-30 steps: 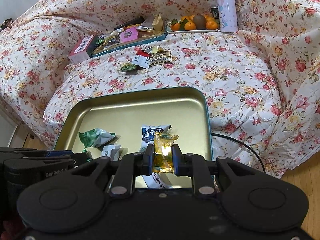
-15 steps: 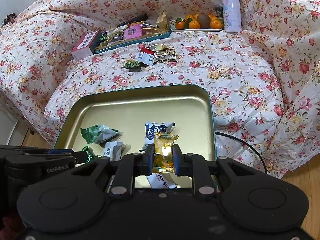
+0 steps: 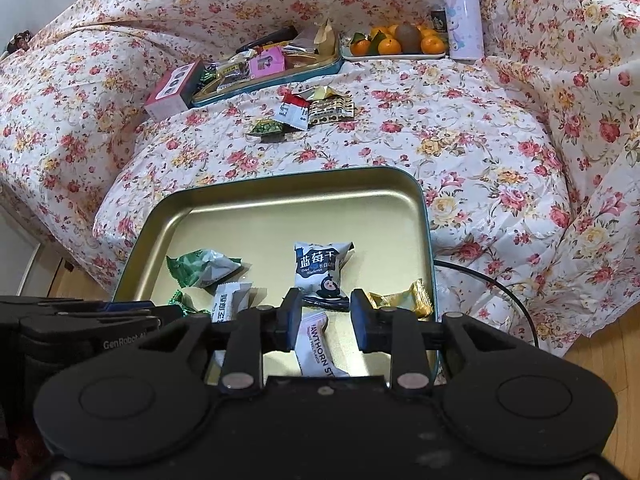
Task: Organize snacks
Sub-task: 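Open both grippers to drop the white bar and gold candy into the tray, then withdraw both grippers from the tray back toward the loose snacks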
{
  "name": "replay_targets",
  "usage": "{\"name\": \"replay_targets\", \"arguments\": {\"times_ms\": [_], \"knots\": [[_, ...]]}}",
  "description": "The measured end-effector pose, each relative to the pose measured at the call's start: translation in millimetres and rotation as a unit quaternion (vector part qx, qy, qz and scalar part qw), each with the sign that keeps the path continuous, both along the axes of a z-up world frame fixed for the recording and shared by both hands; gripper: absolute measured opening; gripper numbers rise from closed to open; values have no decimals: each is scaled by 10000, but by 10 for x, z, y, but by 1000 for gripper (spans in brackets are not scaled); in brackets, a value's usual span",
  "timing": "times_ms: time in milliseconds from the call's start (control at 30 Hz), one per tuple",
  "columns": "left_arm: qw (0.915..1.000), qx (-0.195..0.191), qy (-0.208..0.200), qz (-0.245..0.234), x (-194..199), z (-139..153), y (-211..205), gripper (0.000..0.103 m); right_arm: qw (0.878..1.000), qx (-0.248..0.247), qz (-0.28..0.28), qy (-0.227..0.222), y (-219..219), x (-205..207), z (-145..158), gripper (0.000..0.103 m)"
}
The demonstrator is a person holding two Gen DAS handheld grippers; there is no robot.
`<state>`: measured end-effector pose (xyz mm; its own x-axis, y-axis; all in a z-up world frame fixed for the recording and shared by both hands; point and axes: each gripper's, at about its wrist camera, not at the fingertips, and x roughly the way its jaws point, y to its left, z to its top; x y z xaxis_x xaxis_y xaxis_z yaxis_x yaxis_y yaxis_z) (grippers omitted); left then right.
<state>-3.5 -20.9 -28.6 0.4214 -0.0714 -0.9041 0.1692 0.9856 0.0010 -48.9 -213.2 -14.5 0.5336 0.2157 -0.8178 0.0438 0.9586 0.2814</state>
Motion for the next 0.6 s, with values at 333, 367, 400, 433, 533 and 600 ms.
{"name": "replay_targets", "arguments": {"times_ms": [333,367,400,433,533,600], "knots": [[9998,-95,181,-16,6,-46,8,35,9999,63,26,109,19,12,-35,33],[9997,-111,214,-19,12,-50,13,35,9999,69,35,119,21,13,-40,33],[9996,-128,253,-27,18,-55,17,35,9999,80,47,135,24,15,-45,33],[9995,-134,290,-44,24,-62,17,35,9998,96,59,150,28,19,-48,34],[9990,-105,412,-149,45,-86,-4,35,9995,187,87,219,24,34,-63,36],[9982,-98,514,-275,52,-92,-24,35,9992,251,105,288,21,53,-76,37]]}}
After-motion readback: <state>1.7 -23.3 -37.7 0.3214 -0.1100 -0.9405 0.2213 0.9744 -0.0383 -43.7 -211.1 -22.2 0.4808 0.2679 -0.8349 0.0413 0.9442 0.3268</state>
